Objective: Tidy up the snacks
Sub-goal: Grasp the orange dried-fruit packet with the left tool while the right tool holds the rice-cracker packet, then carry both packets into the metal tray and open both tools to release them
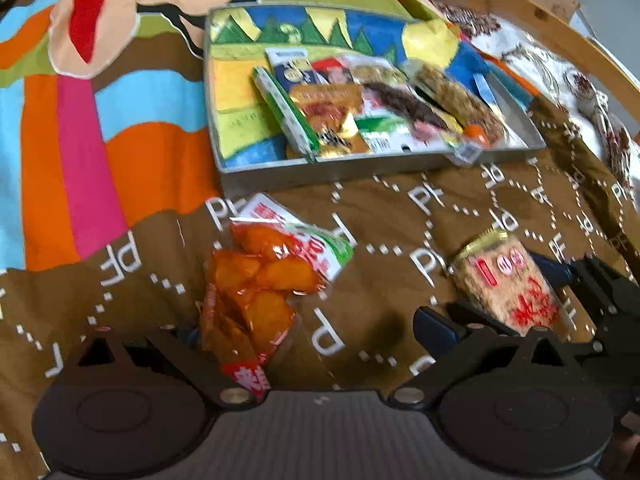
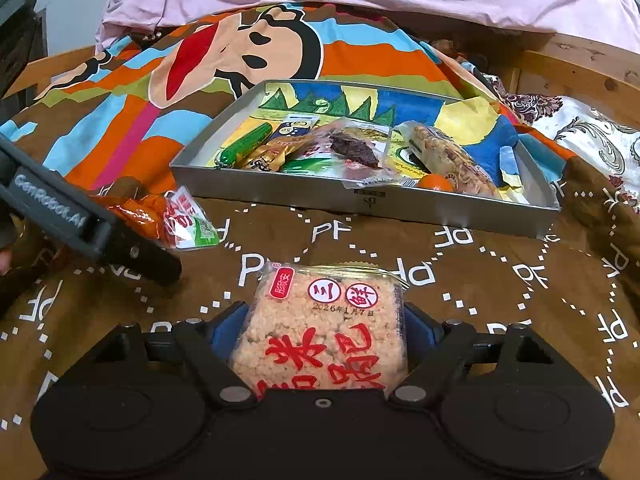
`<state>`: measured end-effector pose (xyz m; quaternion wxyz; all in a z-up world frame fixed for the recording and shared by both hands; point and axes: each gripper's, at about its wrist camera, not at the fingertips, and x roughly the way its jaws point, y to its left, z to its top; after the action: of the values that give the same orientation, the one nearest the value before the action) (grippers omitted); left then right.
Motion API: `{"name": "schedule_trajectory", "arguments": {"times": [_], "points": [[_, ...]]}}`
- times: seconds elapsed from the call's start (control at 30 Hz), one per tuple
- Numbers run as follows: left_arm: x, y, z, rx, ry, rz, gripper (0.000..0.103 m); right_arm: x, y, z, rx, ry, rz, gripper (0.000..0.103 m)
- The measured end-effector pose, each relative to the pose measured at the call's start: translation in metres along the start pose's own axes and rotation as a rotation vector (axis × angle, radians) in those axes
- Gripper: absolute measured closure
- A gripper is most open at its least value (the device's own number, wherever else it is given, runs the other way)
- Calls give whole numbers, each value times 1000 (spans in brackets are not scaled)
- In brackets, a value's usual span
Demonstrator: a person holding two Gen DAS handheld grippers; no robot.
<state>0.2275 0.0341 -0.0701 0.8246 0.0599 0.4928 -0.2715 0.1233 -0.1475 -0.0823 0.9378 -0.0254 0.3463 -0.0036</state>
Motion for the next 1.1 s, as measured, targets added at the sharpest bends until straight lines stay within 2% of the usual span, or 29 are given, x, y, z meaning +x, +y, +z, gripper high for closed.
{"name": "schedule_trajectory", "arguments": {"times": [0.1, 0.3, 0.37, 0.43, 0.47, 0.53, 0.8, 1.1], "points": [[5, 1, 3, 65, -42, 98, 3, 1, 0, 0, -3, -6, -2, 19], [18, -1, 4, 148, -91, 128, 6, 6, 4, -2, -23, -29, -17, 17], [19, -6, 3, 191, -99, 131, 11, 7, 5, -3, -29, -40, -21, 16], [17, -7, 2, 202, -96, 109, 20, 7, 6, -3, -35, -47, -23, 19], [16, -6, 2, 202, -91, 102, 22, 6, 7, -3, -39, -53, -22, 24], [14, -4, 3, 187, -80, 96, 27, 4, 10, -4, -60, -64, -20, 25], [6, -12, -2, 87, -55, 111, 29, -2, 19, -6, -114, -91, -7, 27], [-20, -16, -13, 12, -114, 175, 31, -14, 27, -5, -167, -149, -14, 27]]}}
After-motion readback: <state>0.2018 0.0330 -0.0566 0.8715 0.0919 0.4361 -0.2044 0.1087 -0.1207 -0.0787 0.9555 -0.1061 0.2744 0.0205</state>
